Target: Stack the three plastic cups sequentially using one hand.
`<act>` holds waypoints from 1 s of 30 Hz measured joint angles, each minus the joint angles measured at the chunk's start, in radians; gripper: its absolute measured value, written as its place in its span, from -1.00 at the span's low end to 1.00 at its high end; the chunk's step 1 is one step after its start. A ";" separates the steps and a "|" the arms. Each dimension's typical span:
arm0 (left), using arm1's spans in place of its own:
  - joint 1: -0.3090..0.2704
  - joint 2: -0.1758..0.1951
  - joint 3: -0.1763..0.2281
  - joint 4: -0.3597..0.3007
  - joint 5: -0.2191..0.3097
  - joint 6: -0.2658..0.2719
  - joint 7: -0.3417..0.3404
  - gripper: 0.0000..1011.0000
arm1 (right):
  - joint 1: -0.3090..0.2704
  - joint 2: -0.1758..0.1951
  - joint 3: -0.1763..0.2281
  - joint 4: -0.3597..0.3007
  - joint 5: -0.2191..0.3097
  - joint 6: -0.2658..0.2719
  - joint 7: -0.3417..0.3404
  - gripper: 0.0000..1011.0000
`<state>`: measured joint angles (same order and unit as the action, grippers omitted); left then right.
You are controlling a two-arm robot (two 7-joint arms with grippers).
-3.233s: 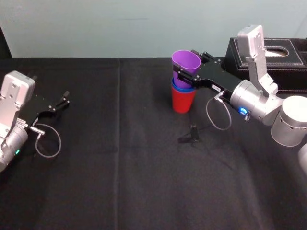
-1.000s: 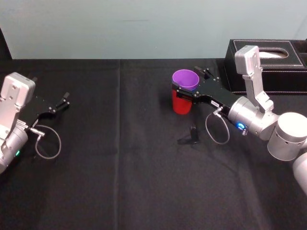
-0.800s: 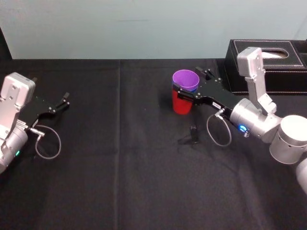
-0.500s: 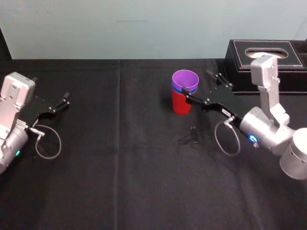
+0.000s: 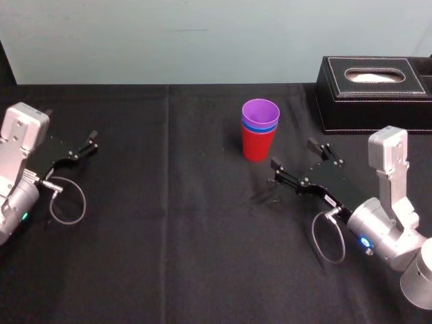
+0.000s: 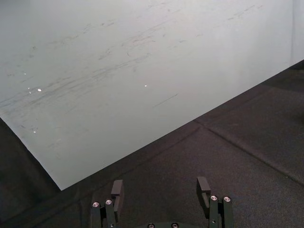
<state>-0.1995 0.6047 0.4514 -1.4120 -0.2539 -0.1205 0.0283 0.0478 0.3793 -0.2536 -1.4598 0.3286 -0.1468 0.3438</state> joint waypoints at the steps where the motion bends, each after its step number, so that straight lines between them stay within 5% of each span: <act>1: 0.000 0.000 0.000 0.000 0.000 0.000 0.000 0.99 | -0.006 -0.006 0.003 0.006 -0.008 -0.008 -0.006 0.99; 11: 0.000 0.000 0.000 0.000 0.000 0.000 0.000 0.99 | -0.013 -0.044 0.023 0.052 -0.003 -0.061 0.021 0.99; 30: 0.000 0.000 0.000 0.000 0.000 0.000 0.000 0.99 | -0.015 -0.041 0.022 0.044 -0.006 -0.054 0.014 0.99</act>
<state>-0.1995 0.6047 0.4514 -1.4120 -0.2539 -0.1205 0.0283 0.0330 0.3383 -0.2320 -1.4160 0.3222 -0.2005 0.3577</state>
